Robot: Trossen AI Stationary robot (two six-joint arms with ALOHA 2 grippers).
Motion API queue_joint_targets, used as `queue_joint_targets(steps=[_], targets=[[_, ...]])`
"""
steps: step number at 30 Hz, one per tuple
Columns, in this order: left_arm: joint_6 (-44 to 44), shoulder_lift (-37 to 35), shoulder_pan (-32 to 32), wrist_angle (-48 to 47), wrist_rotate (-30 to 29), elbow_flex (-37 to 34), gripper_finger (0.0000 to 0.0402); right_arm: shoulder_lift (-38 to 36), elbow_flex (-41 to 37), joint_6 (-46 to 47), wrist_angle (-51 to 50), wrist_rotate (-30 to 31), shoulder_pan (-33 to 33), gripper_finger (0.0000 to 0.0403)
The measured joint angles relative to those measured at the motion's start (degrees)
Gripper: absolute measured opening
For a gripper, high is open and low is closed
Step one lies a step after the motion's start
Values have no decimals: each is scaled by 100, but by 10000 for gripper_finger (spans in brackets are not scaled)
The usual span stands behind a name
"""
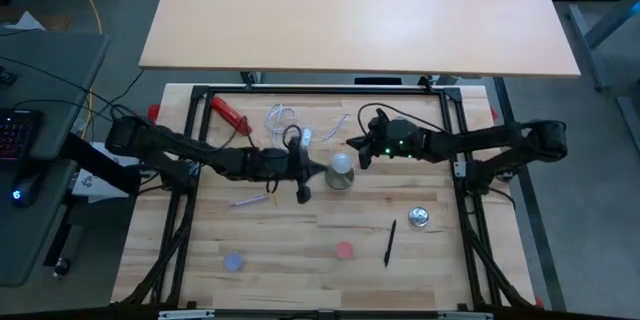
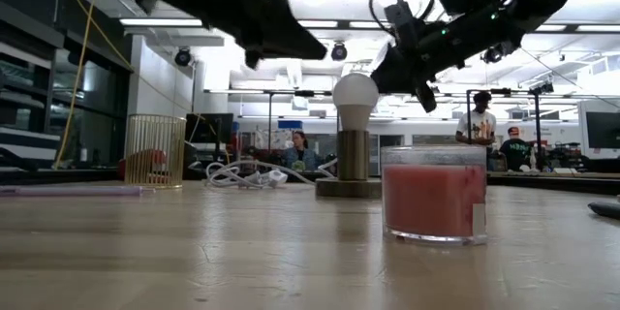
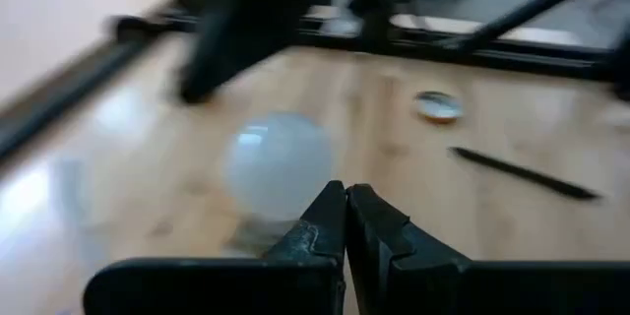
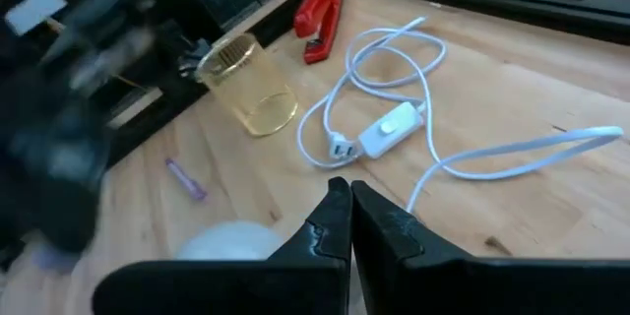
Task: Screw lightbulb
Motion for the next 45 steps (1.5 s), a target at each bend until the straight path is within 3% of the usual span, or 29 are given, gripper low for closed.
queue_joint_targets(steps=[3, 5, 9, 12, 22, 30, 45], targets=[[126, -427, 185, -596, -482, 0, 0, -352, 0, -7, -402, -196, 44, 0], [236, -612, 400, -1035, -500, 0, 0, -603, 0, -7, -735, -222, 178, 0], [609, -608, 912, -1209, 31, -1, 0, -1071, 0, 108, -1246, -214, 556, 0], [668, -308, 1228, -819, 558, 2, 0, -1158, 0, 301, -1397, -61, 918, 0], [586, 698, 1268, -180, 1129, 185, 0, -478, -4, 1023, -1227, 727, 1844, 0], [584, 1187, 1191, 100, 1247, 519, 0, -35, -5, 1132, -881, 842, 1814, 0], [342, 1070, 1109, -88, 1254, 554, 0, 38, -9, 832, -798, 783, 1556, 0]])
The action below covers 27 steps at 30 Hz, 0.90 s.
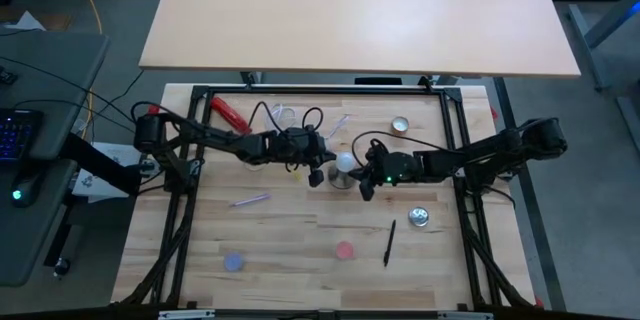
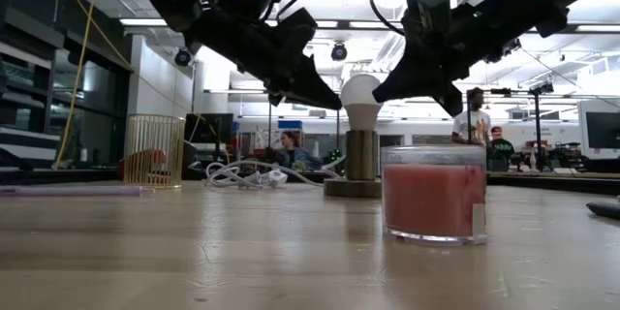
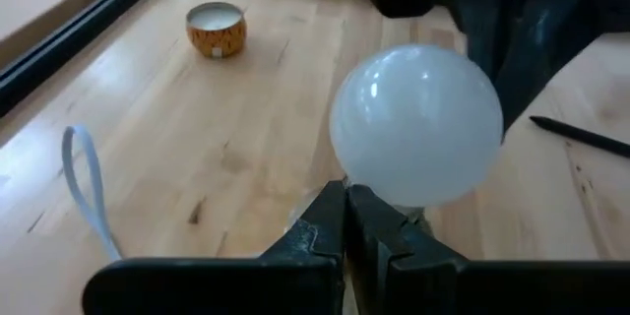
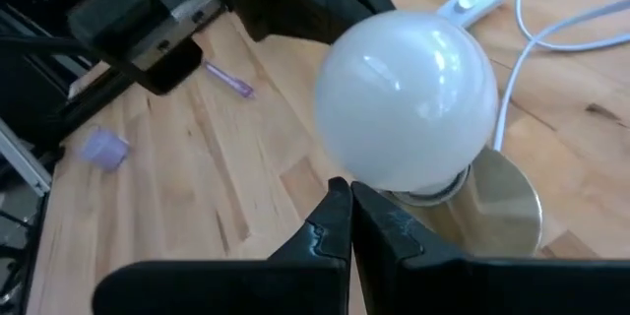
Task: Screw lightbulb
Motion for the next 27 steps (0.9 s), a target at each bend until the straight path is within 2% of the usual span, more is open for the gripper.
queue_joint_targets(steps=[9, 17, 27], targets=[[-250, -13, -345, -47, -156, -1, 0, -15, 0, -115, -163, -336, -109, 0], [-477, -133, -567, -233, 69, -3, 0, -16, 0, -237, -137, -507, -218, 0], [-780, -263, -930, -157, -18, 5, 0, -16, 4, -566, -86, -591, -599, 0]])
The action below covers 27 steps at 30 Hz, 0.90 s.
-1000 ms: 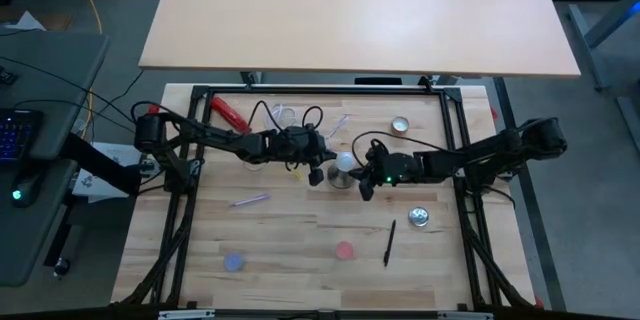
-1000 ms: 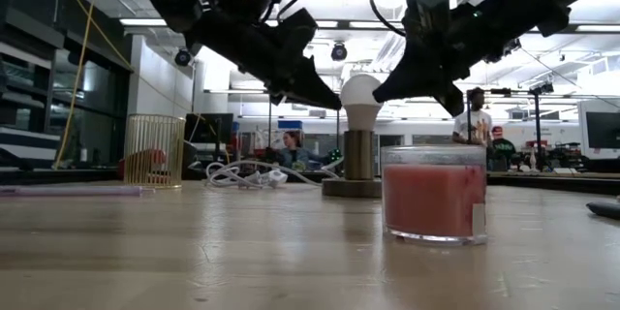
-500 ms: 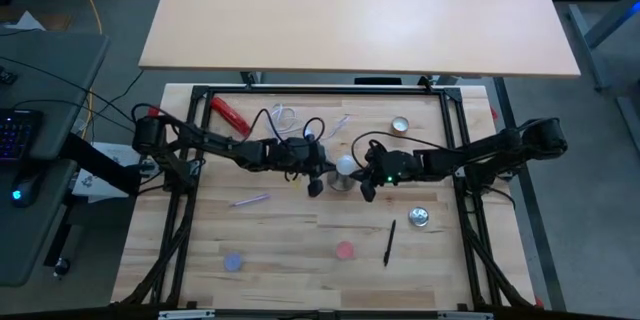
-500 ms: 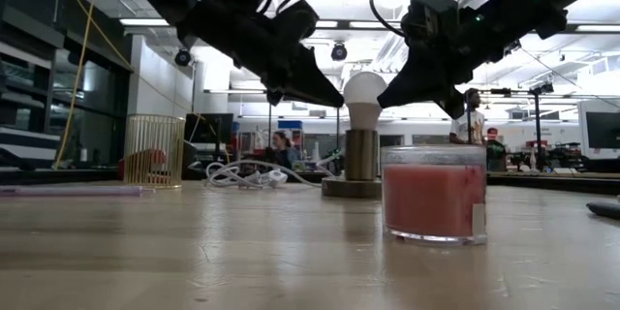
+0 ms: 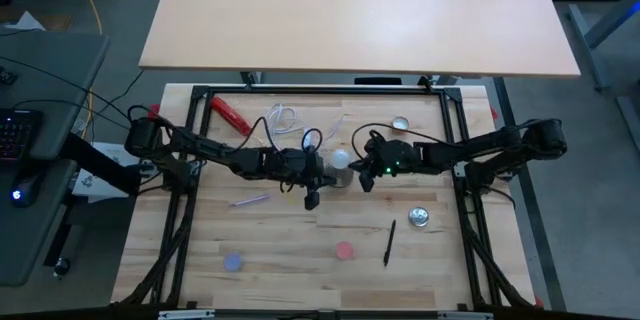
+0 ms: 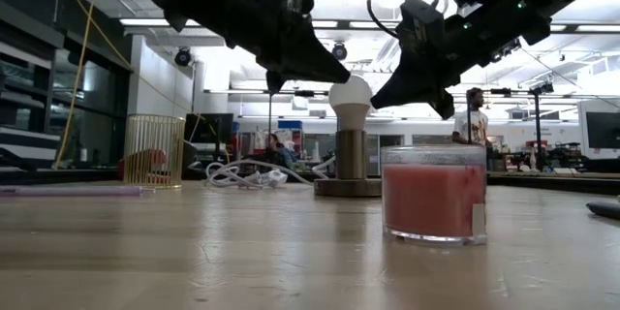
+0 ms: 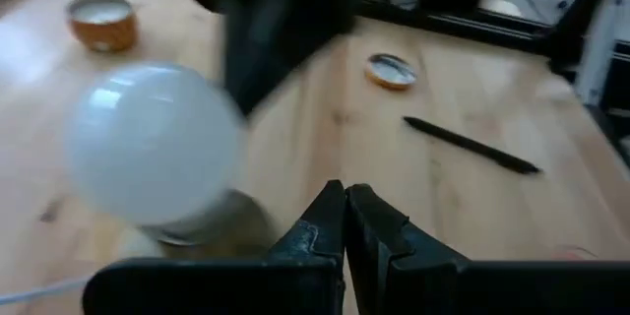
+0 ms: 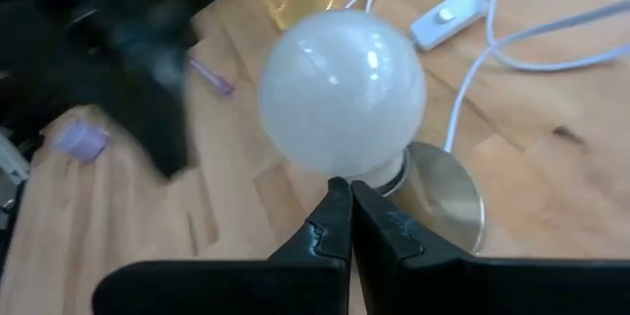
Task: Screw lightbulb
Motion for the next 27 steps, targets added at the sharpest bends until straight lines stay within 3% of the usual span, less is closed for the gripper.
queue_joint_targets(steps=[7, 12, 14, 21, 25, 27], targets=[[-7, -407, -491, -242, -40, 0, 0, 0, 0, -194, 4, -252, -372, 0], [845, -903, -441, -846, -1531, 0, 0, 0, 0, -216, -22, -776, -389, 0], [1060, -954, -124, -1023, -1711, 0, 0, 0, 0, -123, -37, -831, -301, 0], [1149, -622, 1111, -963, -574, 0, 0, -9, 0, 120, -15, -476, 134, 0], [1180, -293, 1382, -505, 216, -2, 0, -9, 2, 119, 253, -218, 194, 0], [1212, -140, 1411, -316, 319, -3, 0, -11, 2, 152, 295, -195, 178, 0]])
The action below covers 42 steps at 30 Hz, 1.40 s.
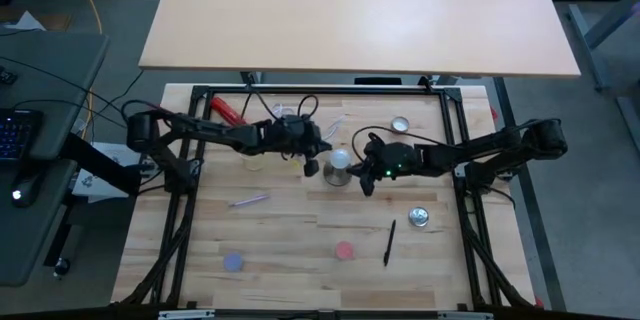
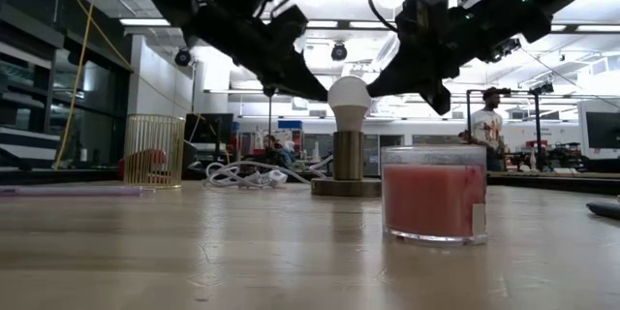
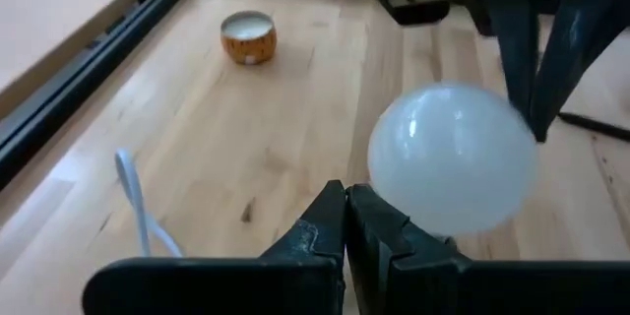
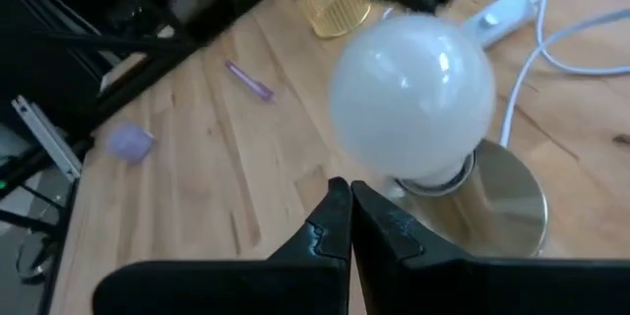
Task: Screw lightbulb
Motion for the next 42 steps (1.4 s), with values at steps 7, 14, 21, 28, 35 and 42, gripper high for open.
queue_joint_targets(steps=[7, 14, 21, 28, 35, 42], targets=[[-84, 167, -51, 305, 3, -1, 0, 0, 0, 63, 33, -31, 21, 0], [-147, 167, -200, 281, 90, -1, 0, 0, 0, 59, 72, -27, -73, 0], [-350, 147, -368, 213, -21, -1, 0, 0, 0, 13, 33, -65, -98, 0], [-761, 117, -483, 171, -21, -1, 0, 0, 0, 3, 0, -78, -96, 0], [-907, 51, -593, 72, 2, -1, 0, 0, 0, -98, -15, -250, -96, 0], [-645, -393, -610, -473, -190, -8, 0, 0, 0, -152, 6, -106, -123, 0]])
